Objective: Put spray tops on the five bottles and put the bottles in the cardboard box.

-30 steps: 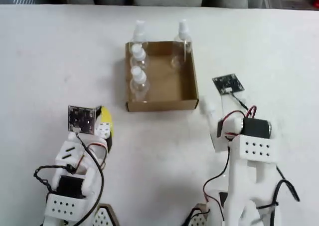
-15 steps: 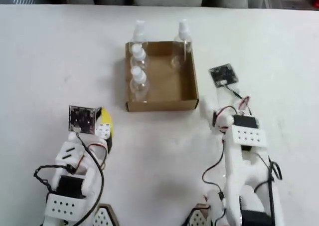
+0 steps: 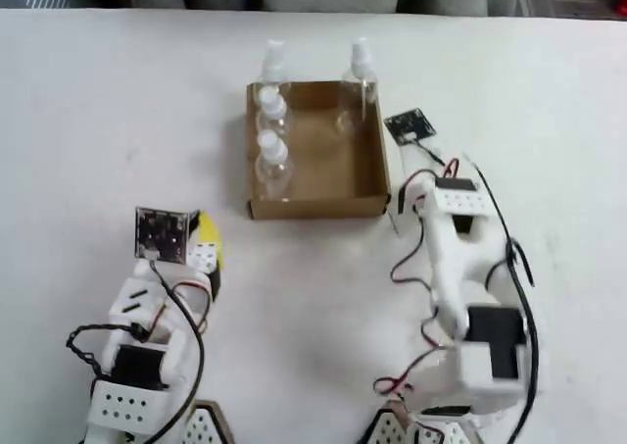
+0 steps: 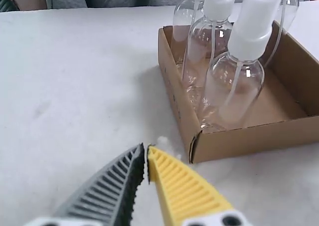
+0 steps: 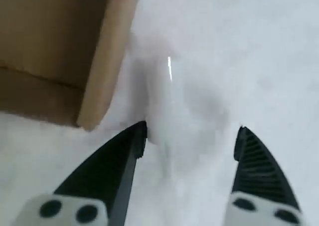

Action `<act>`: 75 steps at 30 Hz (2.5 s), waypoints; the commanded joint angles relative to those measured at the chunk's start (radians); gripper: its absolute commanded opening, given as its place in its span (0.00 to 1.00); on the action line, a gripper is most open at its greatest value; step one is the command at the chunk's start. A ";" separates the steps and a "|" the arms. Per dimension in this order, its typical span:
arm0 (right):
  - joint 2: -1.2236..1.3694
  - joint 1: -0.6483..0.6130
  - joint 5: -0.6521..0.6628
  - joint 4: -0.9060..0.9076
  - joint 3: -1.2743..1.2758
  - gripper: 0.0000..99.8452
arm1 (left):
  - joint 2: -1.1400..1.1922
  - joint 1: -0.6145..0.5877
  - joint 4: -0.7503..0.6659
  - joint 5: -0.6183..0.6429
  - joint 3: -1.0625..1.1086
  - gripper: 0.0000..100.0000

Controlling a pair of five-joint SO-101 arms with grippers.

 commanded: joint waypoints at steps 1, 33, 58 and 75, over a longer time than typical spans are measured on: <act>0.070 -0.008 0.003 -0.016 -0.095 0.27 | -0.013 -0.008 0.002 -0.009 -0.003 0.02; -0.493 -0.068 -0.494 0.619 -0.158 0.02 | -0.013 -0.008 0.002 -0.078 -0.003 0.02; -0.506 -0.568 -0.713 -0.031 0.384 0.08 | -0.013 -0.008 0.002 -0.078 -0.003 0.02; -0.805 -0.219 -0.411 0.357 0.325 0.25 | -0.018 0.108 0.083 -0.071 -0.006 0.03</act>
